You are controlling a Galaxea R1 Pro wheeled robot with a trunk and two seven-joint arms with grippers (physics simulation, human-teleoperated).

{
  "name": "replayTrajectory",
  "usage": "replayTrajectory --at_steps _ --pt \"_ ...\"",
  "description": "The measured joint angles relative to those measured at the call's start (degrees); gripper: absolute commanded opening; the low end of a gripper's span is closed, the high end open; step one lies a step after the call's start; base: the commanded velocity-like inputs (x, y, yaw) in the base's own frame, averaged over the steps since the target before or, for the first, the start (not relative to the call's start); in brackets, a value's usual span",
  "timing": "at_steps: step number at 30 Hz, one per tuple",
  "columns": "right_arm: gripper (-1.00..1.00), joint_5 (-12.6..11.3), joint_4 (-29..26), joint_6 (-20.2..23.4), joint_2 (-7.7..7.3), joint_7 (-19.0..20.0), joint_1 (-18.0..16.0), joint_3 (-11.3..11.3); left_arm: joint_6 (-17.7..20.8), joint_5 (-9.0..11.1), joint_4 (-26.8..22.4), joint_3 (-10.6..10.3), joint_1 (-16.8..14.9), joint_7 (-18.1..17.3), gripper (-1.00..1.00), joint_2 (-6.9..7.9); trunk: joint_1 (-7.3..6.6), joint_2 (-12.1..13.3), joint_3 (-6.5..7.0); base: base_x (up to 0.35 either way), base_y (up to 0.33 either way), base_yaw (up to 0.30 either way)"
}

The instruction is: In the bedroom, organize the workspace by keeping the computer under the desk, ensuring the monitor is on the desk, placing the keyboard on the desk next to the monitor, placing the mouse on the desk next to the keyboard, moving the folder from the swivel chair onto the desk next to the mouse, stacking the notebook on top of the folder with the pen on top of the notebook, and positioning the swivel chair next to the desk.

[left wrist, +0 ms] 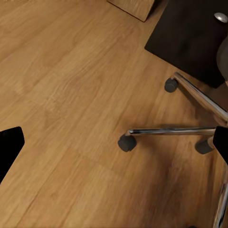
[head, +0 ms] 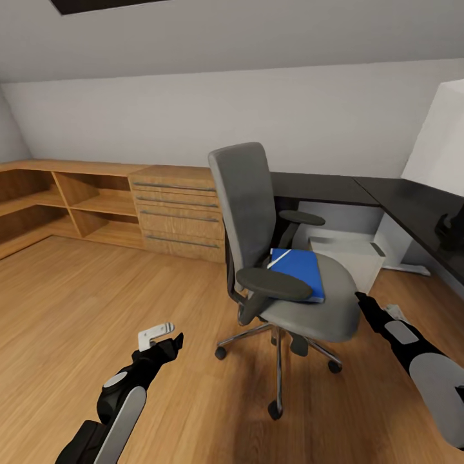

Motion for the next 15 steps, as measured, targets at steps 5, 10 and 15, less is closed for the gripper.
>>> replayTrajectory --at_steps 5,10,15 --pt "1.00 -2.0 1.8 0.0 0.11 0.1 0.0 -0.6 0.0 -0.1 -0.1 0.1 0.0 0.0 1.00 0.01 0.00 0.0 0.00 0.002 0.000 0.131" --pt "1.00 -2.3 1.7 0.0 -0.14 0.1 0.0 -1.1 0.0 -0.1 -0.1 0.1 0.0 0.0 1.00 0.01 -0.01 0.0 0.01 0.000 0.000 0.263" --pt "1.00 -2.2 1.5 0.0 0.10 0.1 0.0 -1.1 0.0 -0.1 -0.1 0.1 0.0 0.0 1.00 0.01 -0.01 0.0 0.00 0.000 0.000 0.273"
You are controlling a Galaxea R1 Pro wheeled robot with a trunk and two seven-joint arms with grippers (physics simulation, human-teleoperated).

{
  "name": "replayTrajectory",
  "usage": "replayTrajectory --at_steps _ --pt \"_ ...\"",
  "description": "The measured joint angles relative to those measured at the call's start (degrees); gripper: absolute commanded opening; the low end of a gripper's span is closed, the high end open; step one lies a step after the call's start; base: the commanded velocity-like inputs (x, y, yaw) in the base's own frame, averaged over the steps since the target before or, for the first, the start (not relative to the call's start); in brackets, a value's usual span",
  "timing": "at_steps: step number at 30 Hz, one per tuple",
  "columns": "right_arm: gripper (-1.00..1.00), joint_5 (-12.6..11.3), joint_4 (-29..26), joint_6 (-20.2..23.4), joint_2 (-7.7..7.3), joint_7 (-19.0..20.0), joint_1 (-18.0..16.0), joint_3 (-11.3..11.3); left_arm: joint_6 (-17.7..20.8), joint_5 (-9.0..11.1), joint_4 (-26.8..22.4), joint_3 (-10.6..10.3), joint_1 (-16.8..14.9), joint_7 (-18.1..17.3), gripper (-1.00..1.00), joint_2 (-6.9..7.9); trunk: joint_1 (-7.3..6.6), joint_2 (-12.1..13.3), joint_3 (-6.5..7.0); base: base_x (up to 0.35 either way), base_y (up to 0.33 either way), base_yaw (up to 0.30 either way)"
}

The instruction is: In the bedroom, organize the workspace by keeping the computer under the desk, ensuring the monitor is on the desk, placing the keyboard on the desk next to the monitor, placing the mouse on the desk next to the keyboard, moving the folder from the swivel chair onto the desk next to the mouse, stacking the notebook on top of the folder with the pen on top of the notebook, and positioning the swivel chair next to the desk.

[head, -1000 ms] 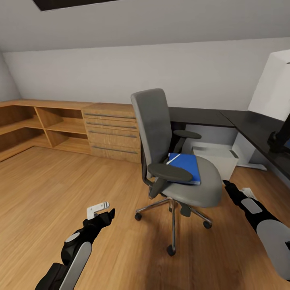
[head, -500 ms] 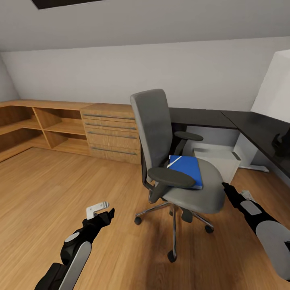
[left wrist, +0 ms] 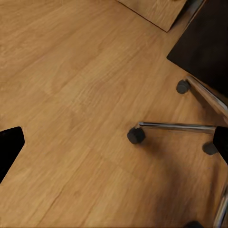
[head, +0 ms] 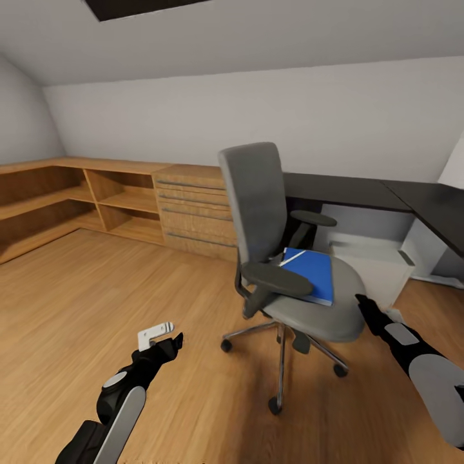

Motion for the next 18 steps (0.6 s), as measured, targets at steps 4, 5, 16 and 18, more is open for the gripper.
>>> replayTrajectory --at_steps 4,5,16,18 --pt "1.00 0.0 -0.1 -0.1 -0.11 0.0 0.0 0.0 0.0 0.0 0.0 -0.1 0.0 0.0 1.00 0.00 0.00 0.0 0.00 0.000 0.000 0.274" --pt "1.00 -0.1 -0.1 -0.1 -0.20 0.1 0.0 0.1 0.0 0.0 0.0 -0.1 0.0 0.0 1.00 0.00 0.00 0.0 0.00 0.000 0.000 0.274" --pt "1.00 -0.1 -0.1 -0.2 -1.02 0.1 0.0 0.1 0.0 0.1 0.1 -0.3 0.0 0.0 1.00 -0.09 0.00 0.0 0.00 0.000 0.000 0.237" --pt "1.00 0.0 -0.5 -0.2 -0.12 0.0 0.0 0.3 0.0 0.0 0.2 -0.5 0.0 0.0 1.00 -0.15 0.00 0.0 0.00 0.000 0.000 0.038"
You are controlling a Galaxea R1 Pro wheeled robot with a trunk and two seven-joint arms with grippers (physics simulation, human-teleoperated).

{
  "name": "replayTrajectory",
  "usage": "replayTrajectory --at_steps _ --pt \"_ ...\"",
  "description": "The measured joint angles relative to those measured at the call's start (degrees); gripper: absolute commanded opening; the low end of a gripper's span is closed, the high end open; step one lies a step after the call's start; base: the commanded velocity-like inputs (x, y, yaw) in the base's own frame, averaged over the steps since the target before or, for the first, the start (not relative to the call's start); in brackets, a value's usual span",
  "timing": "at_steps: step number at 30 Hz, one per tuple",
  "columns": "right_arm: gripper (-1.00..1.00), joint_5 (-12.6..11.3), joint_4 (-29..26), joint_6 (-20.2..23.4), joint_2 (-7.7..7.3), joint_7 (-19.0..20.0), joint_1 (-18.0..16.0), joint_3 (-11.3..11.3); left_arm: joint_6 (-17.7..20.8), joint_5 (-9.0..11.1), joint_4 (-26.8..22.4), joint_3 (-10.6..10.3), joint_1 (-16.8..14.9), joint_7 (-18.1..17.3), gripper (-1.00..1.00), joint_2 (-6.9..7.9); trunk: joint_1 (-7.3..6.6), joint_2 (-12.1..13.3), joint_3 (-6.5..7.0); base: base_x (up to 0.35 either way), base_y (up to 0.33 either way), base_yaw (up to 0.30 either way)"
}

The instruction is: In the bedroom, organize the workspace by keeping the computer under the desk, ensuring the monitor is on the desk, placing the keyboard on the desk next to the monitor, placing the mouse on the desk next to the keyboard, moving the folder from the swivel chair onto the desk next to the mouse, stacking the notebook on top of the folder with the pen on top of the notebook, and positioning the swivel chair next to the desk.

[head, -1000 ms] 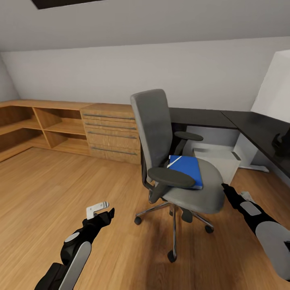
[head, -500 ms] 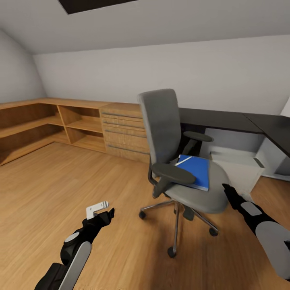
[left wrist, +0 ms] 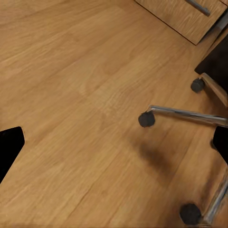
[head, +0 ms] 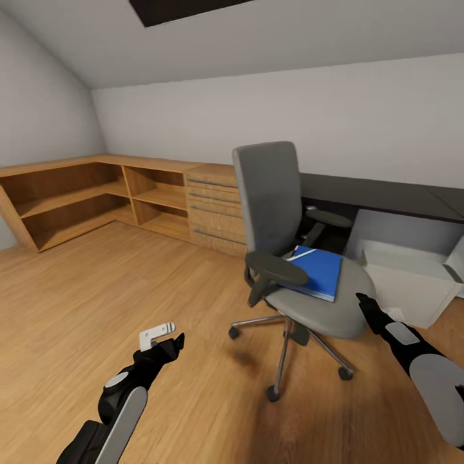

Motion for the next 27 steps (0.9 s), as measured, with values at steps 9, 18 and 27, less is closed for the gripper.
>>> replayTrajectory --at_steps 9,18,27 --pt "1.00 -0.3 0.7 0.0 0.23 0.2 0.0 0.6 0.0 -0.2 0.1 -0.2 0.0 0.1 1.00 -0.11 0.00 0.0 0.01 0.000 0.000 -0.128" --pt "1.00 0.0 0.8 0.0 0.23 0.0 0.0 0.9 0.0 -0.2 0.1 -0.2 0.0 0.2 1.00 -0.20 0.00 0.0 -0.01 0.030 0.000 -0.146" --pt "1.00 0.1 0.4 -0.1 0.23 0.0 0.0 1.0 0.0 -0.3 0.1 -0.2 0.0 0.2 1.00 -0.14 -0.02 0.0 0.00 0.238 0.000 -0.013"
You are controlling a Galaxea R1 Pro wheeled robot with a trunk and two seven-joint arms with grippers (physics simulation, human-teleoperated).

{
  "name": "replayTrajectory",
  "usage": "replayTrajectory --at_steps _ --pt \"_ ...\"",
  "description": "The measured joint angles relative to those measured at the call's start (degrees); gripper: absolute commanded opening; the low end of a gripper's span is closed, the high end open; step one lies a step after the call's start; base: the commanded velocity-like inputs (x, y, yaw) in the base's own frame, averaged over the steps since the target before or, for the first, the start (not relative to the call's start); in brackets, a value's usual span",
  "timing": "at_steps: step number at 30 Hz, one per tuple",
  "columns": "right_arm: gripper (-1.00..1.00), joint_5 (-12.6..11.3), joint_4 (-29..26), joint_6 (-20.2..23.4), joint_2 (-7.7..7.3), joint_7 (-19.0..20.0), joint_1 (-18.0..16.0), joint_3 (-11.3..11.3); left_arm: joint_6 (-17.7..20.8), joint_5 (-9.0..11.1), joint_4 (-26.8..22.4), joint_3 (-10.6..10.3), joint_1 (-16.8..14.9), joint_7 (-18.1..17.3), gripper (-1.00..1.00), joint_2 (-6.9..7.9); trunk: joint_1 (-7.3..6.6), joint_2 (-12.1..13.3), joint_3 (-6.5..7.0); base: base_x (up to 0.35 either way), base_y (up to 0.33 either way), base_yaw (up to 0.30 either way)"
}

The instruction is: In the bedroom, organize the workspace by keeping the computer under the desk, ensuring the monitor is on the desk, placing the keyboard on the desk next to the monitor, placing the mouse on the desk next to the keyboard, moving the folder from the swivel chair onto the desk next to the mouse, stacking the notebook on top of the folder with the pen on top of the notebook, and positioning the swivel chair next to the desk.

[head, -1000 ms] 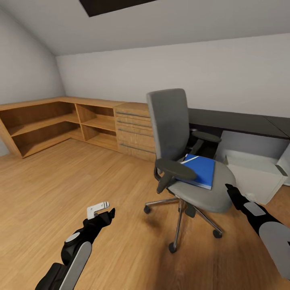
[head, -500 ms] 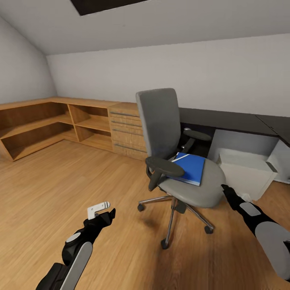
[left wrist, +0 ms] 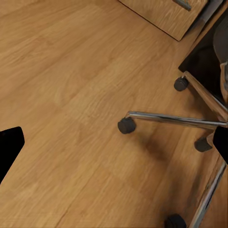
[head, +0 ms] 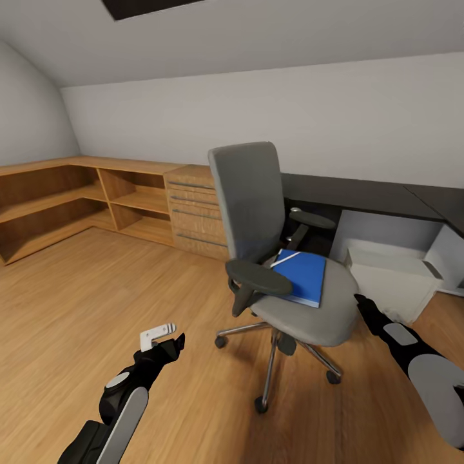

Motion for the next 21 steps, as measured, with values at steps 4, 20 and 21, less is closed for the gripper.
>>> replayTrajectory --at_steps 4,20,21 --pt "1.00 0.2 -0.1 0.0 0.01 0.4 0.0 0.2 0.0 0.0 0.0 0.0 0.0 0.0 1.00 0.02 0.02 0.0 0.00 0.086 0.000 -0.001" --pt "1.00 0.1 0.2 0.1 0.06 0.6 0.0 0.0 0.0 0.1 0.0 0.0 0.0 0.1 1.00 0.02 0.03 0.0 0.00 0.095 0.000 0.016" --pt "1.00 0.1 0.2 0.1 0.06 0.6 0.0 -0.2 0.0 0.1 0.0 0.0 0.0 0.0 1.00 0.03 0.02 0.0 0.00 0.002 0.000 0.141"
